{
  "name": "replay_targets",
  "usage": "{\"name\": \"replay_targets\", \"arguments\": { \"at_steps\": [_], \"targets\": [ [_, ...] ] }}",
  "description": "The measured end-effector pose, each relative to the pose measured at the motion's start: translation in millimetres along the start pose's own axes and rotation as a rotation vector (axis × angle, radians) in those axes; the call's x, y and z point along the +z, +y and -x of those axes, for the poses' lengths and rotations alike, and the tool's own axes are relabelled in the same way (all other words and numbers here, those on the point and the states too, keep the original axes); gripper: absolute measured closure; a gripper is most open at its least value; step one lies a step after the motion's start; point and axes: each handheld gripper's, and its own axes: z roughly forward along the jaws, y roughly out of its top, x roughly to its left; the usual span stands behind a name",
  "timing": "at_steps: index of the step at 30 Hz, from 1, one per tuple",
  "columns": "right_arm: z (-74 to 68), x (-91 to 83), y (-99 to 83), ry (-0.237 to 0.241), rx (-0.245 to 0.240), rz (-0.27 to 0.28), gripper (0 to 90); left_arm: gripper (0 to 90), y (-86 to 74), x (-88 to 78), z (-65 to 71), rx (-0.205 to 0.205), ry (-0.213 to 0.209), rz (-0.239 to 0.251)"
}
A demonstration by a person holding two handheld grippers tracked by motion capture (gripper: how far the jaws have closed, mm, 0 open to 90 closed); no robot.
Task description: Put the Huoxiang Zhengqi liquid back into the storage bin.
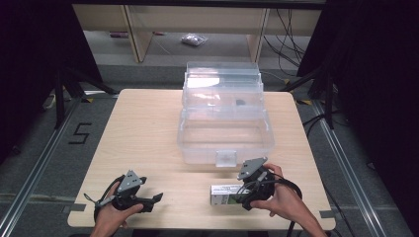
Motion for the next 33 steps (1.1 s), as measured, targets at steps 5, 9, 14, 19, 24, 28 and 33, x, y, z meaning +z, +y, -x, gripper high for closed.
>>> {"name": "replay_targets", "arguments": {
  "at_steps": [5,9,14,19,24,28,33],
  "targets": [
    [-1.4,2.9,2.0,-0.001,-0.008,-0.012,18.9,15.2,0.1,0.0,0.1,0.002,-0.001,-0.001],
    [-1.4,4.9,3.7,0.006,-0.019,-0.021,19.6,15.2,0.0,-0.2,-0.3,0.003,0.003,-0.001],
    [-2.7,9.9,4.6,0.016,-0.017,-0.041,20.7,15.2,0.2,-0.1,0.4,0.0,0.002,0.001],
    [-2.7,14.3,6.3,0.023,-0.032,-0.061,23.9,15.2,0.1,0.1,0.1,0.0,-0.001,0.001],
    [-0.8,18.2,6.3,0.028,-0.032,-0.078,27.1,15.2,0.0,-0.1,0.0,0.002,0.0,0.001],
    [2.0,20.6,4.7,0.042,-0.043,-0.077,27.8,15.2,-0.1,-0.1,-0.3,0.003,0.003,-0.001],
    [1.7,22.6,2.1,0.048,-0.052,-0.084,29.5,15.2,0.0,-0.1,0.2,0.0,0.0,-0.001]
  ]
}}
